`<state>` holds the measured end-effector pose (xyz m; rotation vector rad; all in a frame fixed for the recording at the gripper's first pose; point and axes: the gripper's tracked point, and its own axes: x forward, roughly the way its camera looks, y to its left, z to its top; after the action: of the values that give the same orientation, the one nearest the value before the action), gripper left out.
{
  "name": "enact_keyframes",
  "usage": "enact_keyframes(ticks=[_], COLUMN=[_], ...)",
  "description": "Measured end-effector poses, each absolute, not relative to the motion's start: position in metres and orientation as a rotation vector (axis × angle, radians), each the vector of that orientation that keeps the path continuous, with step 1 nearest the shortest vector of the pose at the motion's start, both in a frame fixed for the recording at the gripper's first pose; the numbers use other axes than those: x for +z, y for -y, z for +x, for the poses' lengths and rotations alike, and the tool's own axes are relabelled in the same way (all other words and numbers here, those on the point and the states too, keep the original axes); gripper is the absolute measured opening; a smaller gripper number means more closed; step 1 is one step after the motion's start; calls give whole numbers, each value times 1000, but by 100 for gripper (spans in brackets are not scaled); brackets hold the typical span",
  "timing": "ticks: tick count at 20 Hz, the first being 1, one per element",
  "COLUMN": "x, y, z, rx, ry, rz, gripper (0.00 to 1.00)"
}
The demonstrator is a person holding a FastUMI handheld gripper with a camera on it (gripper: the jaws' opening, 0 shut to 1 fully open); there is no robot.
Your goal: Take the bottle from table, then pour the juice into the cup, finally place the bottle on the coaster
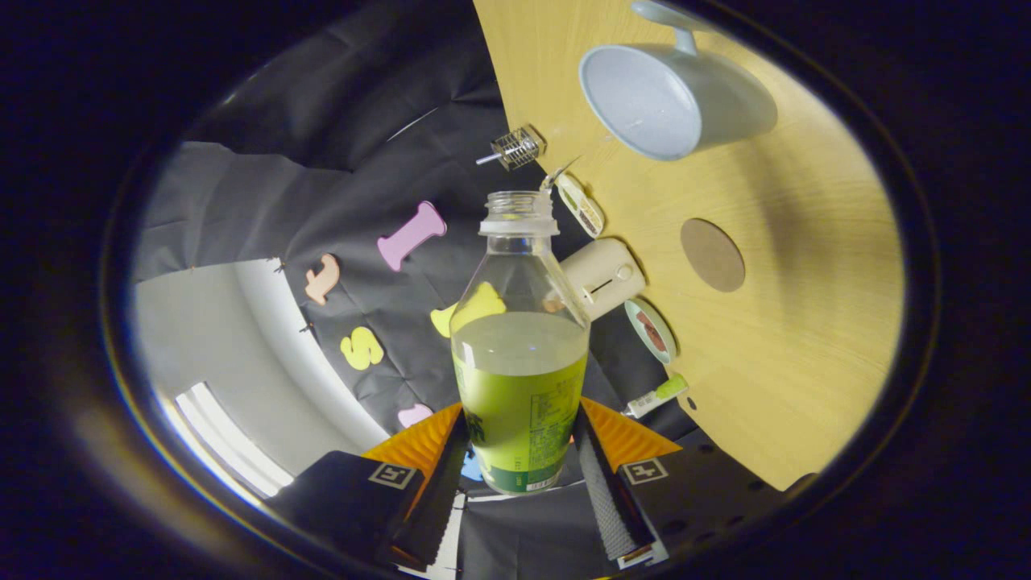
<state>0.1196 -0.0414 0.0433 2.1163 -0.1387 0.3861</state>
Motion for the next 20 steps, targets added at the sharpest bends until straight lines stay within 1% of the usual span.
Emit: enact_keyframes(ticks=[20], x=[45], y=[49], z=[115], rx=[397], ry=[177], rz=[2123], gripper=[77])
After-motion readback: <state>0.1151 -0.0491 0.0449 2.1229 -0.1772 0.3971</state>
